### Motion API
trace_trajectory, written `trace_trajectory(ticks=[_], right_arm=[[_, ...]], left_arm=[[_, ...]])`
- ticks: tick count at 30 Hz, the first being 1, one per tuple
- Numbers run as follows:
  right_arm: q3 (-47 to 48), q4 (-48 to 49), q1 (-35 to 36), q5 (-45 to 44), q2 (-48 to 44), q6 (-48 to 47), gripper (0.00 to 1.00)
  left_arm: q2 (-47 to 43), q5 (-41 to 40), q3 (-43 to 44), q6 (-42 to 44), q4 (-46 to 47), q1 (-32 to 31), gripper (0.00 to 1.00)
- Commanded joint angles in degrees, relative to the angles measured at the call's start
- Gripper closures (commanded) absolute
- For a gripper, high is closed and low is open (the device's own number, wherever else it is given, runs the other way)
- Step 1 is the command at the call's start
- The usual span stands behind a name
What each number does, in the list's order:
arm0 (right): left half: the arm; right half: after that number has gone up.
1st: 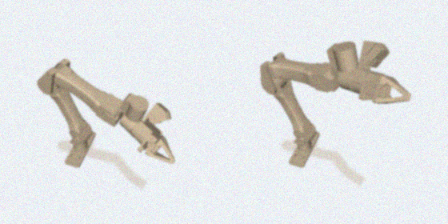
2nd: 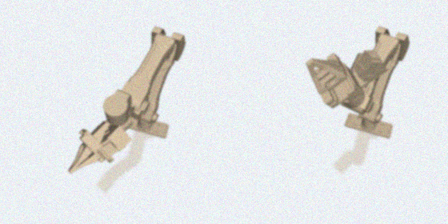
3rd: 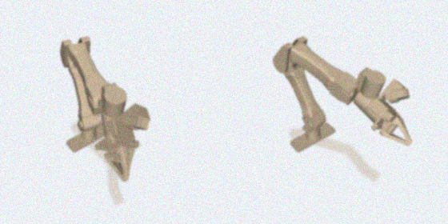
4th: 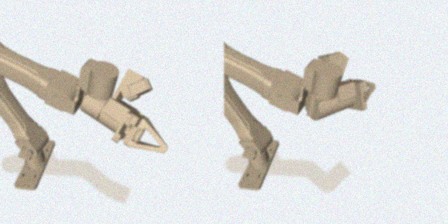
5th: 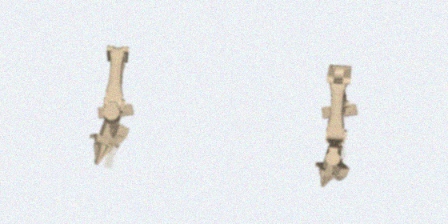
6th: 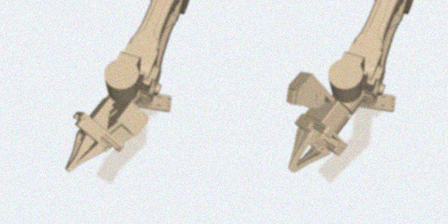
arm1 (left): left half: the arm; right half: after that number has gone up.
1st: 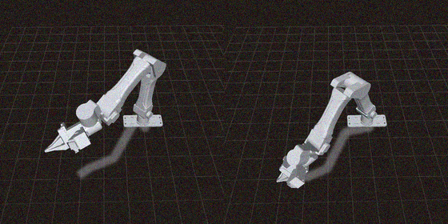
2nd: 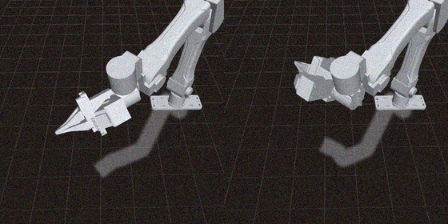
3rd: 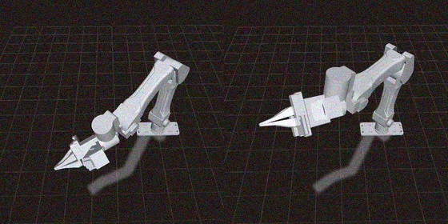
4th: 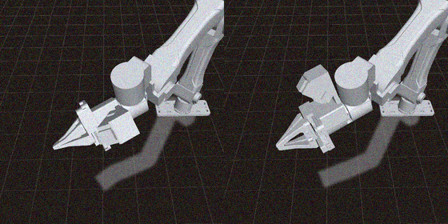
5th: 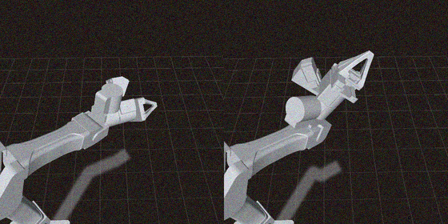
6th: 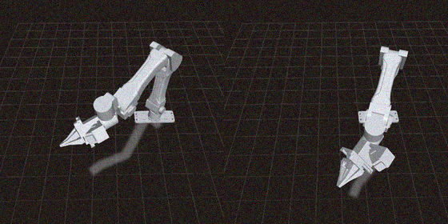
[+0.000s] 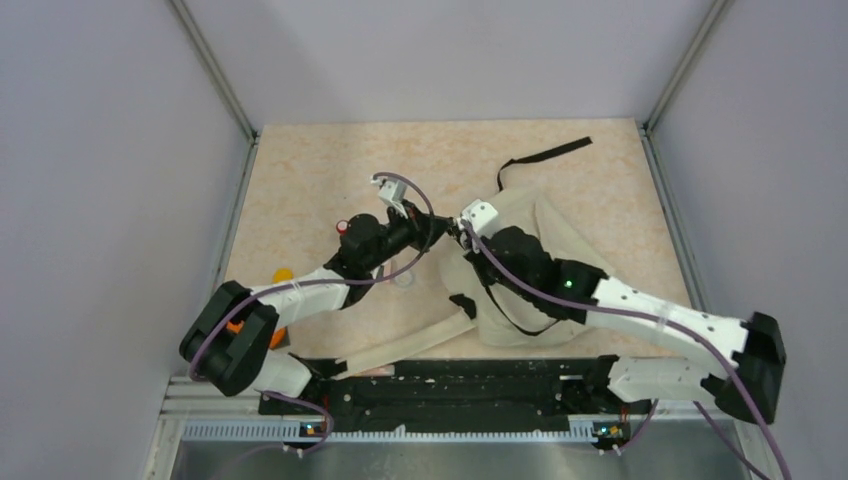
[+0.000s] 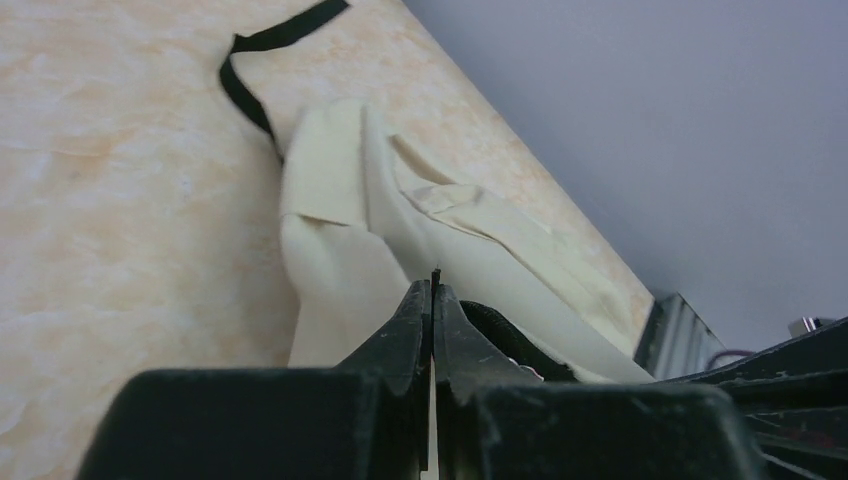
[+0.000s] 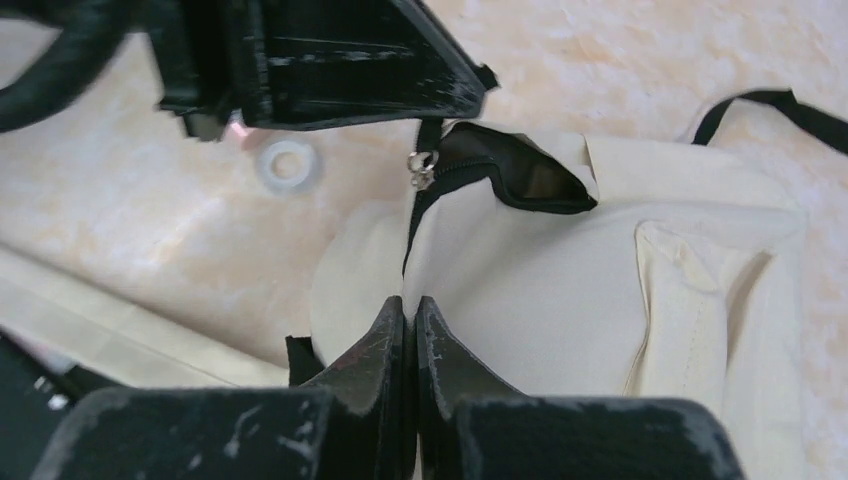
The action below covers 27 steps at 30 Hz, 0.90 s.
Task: Pack the student bag
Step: Zip the student bag at the center of the board.
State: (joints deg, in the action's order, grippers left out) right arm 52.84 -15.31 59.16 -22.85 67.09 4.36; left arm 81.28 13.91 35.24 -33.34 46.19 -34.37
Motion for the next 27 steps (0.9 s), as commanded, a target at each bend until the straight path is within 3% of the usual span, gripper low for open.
trace_trajectory(ticks=[1, 6, 15, 27], right_arm=[[1.9, -2.0, 1.1, 18.4, -13.3, -6.3, 1.00], [3.8, -5.4, 1.1, 27.2, -20.3, -6.5, 1.00], [9.8, -5.0, 1.1, 37.7, -24.8, -9.9, 1.00], [11.5, -3.0, 1.1, 41.1, -26.2, -11.0, 1.00]], left_arm=[[-2.3, 0.7, 3.8, 0.6, 0.1, 0.6, 1.00], [-1.1, -0.1, 5.5, 2.3, -1.7, 0.7, 1.00], [5.0, -2.9, 6.2, 4.0, -2.0, 0.9, 1.00], [8.1, -5.8, 5.6, 6.0, -2.0, 1.7, 1.00]])
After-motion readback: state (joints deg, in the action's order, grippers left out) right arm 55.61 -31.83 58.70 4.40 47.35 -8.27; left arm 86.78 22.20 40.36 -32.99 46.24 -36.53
